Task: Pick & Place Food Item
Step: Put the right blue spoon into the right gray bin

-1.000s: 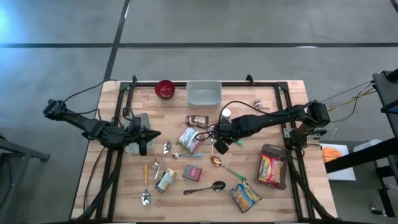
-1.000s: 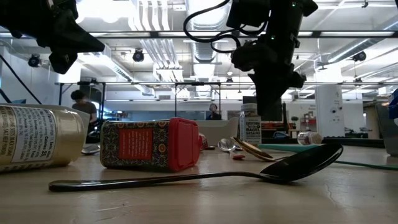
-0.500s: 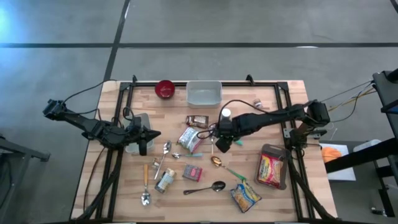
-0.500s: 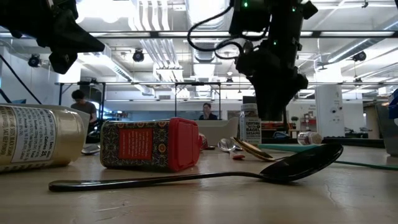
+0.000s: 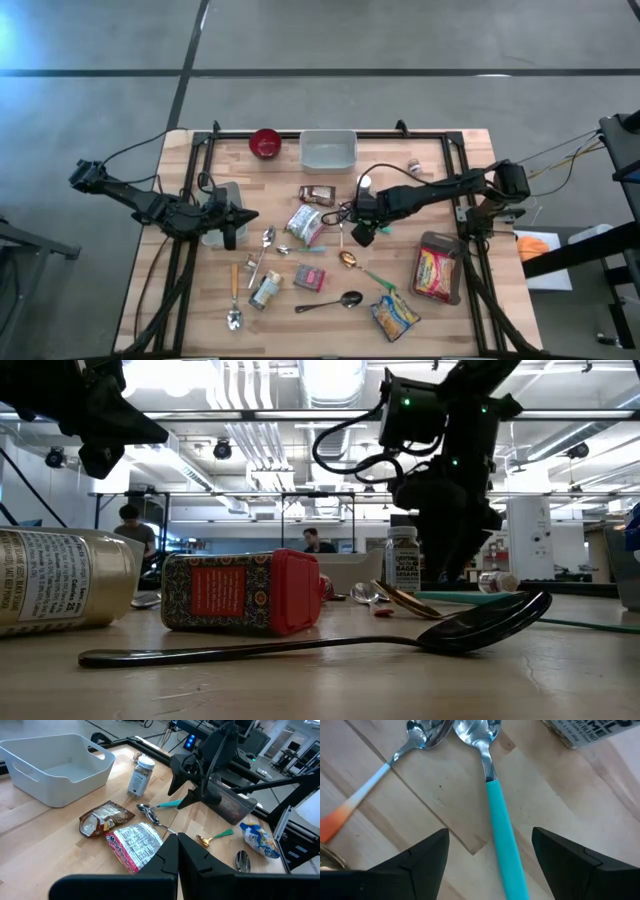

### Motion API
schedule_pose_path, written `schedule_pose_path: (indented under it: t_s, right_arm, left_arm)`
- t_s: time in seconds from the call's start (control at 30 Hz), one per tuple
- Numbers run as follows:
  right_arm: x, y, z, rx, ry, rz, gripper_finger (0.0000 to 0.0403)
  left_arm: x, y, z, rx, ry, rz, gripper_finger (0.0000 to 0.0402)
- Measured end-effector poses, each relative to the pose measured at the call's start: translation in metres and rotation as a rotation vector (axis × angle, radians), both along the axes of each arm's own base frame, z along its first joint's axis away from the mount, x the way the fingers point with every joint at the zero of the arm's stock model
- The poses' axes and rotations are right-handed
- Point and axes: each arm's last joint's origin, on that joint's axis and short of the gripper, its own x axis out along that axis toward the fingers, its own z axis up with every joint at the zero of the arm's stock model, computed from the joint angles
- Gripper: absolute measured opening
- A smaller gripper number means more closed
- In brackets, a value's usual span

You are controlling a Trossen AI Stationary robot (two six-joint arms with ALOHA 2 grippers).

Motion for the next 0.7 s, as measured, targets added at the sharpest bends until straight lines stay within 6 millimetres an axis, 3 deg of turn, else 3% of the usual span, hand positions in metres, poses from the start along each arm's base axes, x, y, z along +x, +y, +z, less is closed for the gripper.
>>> schedule_pose_path:
  t_s: [0.4,0.7]
  right_arm:
    - [-0.004,0.000,-0.018,0.002,-0.060,0.004,0.0285]
    - [-0.003,0.001,-0.018,0.042,-0.090,-0.045,0.0285]
  left_arm:
    - [0.000,0.000,0.000,0.001,0.000,0.000,0.0001]
    - [0.000,0.000,0.000,0.001,0.000,0.000,0.0001]
